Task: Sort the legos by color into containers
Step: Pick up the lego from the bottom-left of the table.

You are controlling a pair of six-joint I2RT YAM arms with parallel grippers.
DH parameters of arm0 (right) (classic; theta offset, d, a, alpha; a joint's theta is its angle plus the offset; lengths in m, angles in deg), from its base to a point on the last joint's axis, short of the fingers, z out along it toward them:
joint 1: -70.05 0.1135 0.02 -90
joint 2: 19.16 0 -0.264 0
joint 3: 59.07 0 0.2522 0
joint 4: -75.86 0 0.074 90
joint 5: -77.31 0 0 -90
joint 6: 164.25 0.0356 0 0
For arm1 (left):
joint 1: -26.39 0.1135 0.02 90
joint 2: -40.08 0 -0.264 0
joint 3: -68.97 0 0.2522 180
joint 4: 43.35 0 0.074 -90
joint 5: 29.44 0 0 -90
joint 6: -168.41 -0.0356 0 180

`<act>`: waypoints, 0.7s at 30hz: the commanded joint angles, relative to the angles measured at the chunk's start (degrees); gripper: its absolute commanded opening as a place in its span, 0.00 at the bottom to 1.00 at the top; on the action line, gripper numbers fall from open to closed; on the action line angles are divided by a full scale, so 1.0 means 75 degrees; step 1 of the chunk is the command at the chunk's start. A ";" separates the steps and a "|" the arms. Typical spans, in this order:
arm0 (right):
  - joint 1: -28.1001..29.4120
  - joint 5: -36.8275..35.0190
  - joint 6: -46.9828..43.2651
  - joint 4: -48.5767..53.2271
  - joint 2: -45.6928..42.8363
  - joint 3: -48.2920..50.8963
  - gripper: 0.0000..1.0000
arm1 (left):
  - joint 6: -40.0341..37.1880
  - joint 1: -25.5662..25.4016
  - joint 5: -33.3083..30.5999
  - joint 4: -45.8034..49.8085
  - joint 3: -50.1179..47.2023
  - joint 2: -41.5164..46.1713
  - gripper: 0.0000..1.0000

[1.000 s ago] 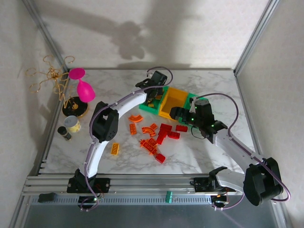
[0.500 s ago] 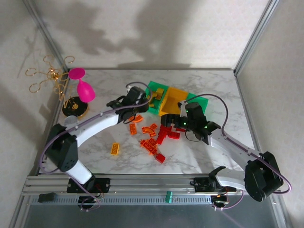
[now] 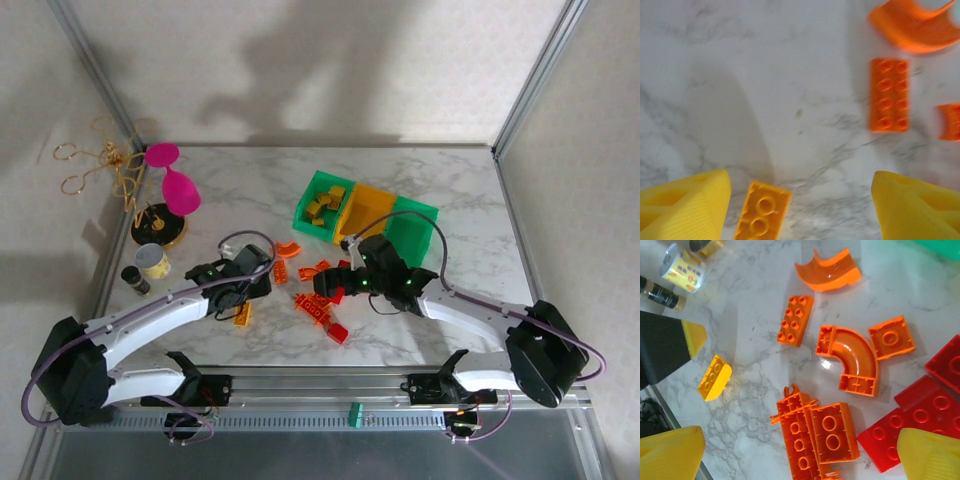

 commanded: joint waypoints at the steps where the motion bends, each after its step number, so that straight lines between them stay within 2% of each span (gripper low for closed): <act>1: 0.0213 -0.0126 0.0190 -0.0436 0.0251 0.0163 0.99 | 0.0839 -0.0070 -0.0041 0.0497 -0.0566 0.0281 0.76; 4: 0.0216 -0.0128 0.0361 -0.0447 0.0473 0.0060 0.99 | 0.1122 -0.0076 -0.0008 0.0453 -0.0744 0.0244 0.78; 8: 0.0238 -0.0179 0.0418 -0.0617 0.0531 0.0108 0.99 | 0.1034 -0.0202 0.0612 -0.0152 -0.1011 -0.0135 0.79; 13: 0.0243 -0.0299 0.0401 -0.0470 0.0593 0.0088 0.99 | 0.0943 -0.0439 0.0868 -0.0561 -0.1121 -0.0570 0.78; 15: 0.0248 -0.0317 0.0406 -0.0503 0.0626 0.0106 0.99 | 0.0928 -0.0485 0.0738 -0.0512 -0.1062 -0.0804 0.75; 21: 0.0248 -0.0328 0.0448 -0.0564 0.0586 0.0120 0.99 | 0.0995 -0.0709 0.0579 -0.0602 -0.1003 -0.1037 0.58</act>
